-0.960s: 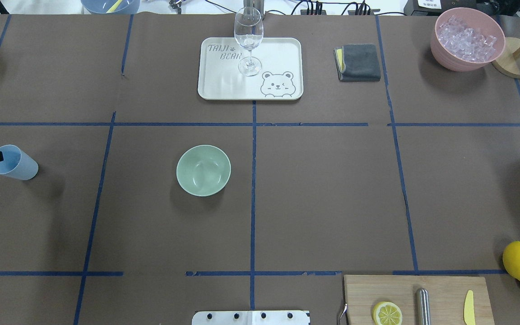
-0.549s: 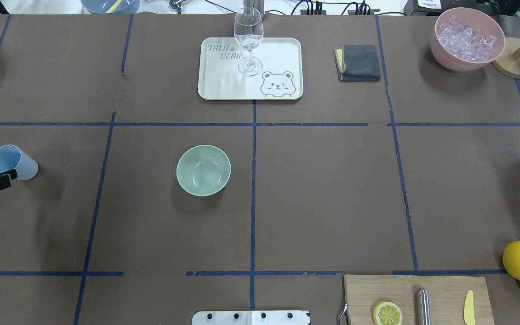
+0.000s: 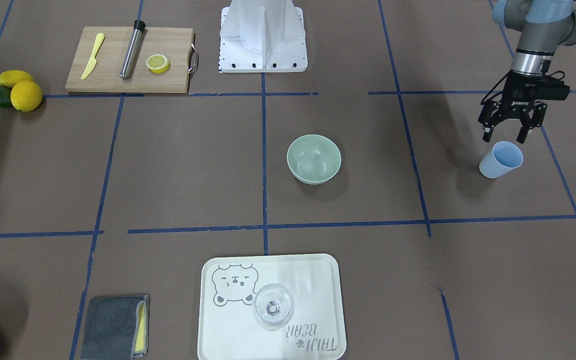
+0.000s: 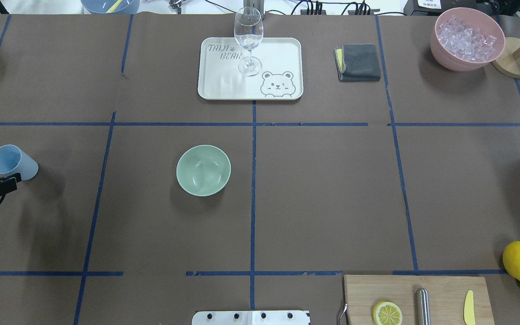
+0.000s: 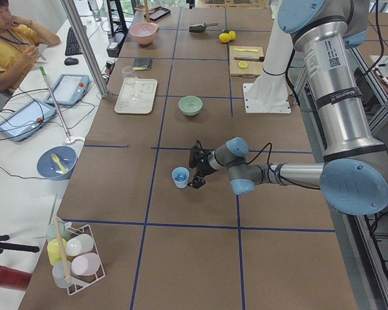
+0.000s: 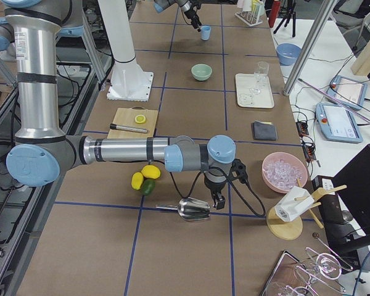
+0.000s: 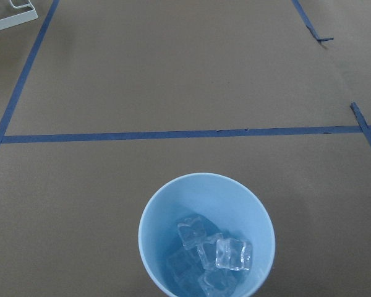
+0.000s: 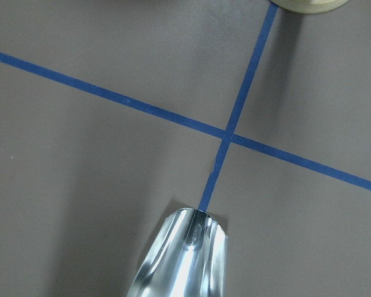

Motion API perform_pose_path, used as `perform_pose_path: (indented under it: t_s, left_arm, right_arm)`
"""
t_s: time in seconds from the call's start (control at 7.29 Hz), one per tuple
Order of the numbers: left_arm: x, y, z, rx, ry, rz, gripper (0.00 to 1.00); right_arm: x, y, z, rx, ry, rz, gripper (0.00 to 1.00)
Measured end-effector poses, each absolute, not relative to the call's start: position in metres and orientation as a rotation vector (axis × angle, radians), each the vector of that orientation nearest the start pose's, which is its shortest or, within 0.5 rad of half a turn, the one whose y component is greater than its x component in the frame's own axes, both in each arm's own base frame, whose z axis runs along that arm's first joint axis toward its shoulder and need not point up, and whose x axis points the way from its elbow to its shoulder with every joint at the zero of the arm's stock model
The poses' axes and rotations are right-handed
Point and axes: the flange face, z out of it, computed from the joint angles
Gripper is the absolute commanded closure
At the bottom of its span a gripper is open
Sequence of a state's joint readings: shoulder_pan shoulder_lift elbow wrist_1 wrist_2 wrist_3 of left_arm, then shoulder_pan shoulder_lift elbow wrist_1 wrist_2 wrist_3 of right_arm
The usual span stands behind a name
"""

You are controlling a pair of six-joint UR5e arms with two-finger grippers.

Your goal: Pour ice into bowl

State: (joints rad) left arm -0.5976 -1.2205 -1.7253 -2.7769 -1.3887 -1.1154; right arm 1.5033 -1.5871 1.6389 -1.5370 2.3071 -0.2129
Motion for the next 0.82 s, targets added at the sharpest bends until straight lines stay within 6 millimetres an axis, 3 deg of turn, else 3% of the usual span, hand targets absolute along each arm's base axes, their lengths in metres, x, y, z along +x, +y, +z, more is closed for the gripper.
perform_pose_path:
  t_s: [0.82]
  left_arm:
    - [0.263, -0.364, 0.632, 0.673, 0.780, -0.215, 0.05]
  right_arm:
    - [0.033, -0.494, 0.633, 0.133, -0.731, -0.297, 0.00]
